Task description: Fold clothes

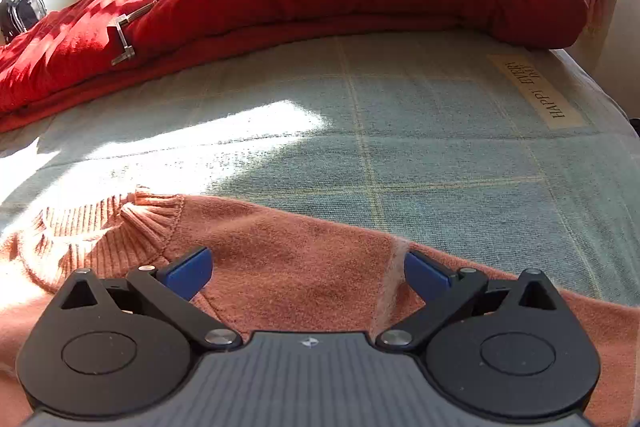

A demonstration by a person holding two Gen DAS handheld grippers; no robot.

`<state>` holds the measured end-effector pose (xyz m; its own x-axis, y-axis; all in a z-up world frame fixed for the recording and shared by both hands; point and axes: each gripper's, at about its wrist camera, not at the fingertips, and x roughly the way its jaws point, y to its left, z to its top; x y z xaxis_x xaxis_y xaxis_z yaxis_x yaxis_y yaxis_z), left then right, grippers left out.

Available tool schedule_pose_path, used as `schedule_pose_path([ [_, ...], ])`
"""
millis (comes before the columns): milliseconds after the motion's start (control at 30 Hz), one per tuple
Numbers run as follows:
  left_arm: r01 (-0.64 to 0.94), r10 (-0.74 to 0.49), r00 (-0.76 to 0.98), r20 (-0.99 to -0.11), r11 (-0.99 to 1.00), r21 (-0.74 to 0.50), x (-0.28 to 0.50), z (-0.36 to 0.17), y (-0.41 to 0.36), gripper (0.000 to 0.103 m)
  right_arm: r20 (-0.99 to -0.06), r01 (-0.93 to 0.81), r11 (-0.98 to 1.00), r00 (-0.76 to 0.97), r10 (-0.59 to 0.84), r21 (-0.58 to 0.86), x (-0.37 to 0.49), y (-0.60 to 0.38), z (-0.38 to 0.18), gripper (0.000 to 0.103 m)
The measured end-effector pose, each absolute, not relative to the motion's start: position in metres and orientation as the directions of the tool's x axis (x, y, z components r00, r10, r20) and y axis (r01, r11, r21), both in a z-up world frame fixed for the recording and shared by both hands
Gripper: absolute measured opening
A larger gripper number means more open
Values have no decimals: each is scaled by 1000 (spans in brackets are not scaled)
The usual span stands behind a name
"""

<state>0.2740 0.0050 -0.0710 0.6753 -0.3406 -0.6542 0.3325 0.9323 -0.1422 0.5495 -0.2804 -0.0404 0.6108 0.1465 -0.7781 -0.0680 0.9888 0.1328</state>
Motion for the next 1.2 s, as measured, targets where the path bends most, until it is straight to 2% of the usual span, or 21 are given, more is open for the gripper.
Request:
schedule_pose_path([
  [200,342,-354,693,-629,928,-145,268,-69,6,102,-794,-85,964,551,257,252,503,-311,-36,103],
  [367,357,-344,695,-631,927,-111,267,-72,1,102,-772,-11,960,591,233,281,504,-337,-61,103],
  [467,360,-348,697,-627,926,-114,267,-74,2,102,-753,44,948,620,220,314,496,-354,-54,103],
  [567,359,-347,701,-623,926,-112,266,-74,3,102,-726,44,925,634,265,377,476,-372,-47,103],
  [633,360,-345,702,-623,927,-107,265,-74,2,102,-739,63,917,614,275,394,463,-388,-53,103],
  [767,358,-343,702,-624,927,-107,266,-74,2,102,-739,87,924,631,238,372,442,-426,-63,103],
  [933,366,-360,710,-605,923,-120,263,-70,3,102,-695,238,870,703,151,431,422,-484,-49,103],
  [1067,417,-430,699,-572,894,-163,259,-67,3,102,-662,216,847,724,194,485,427,-511,-54,103],
  [1200,421,-422,695,-582,895,-146,259,-69,-2,102,-672,240,842,718,181,484,424,-536,-70,103],
])
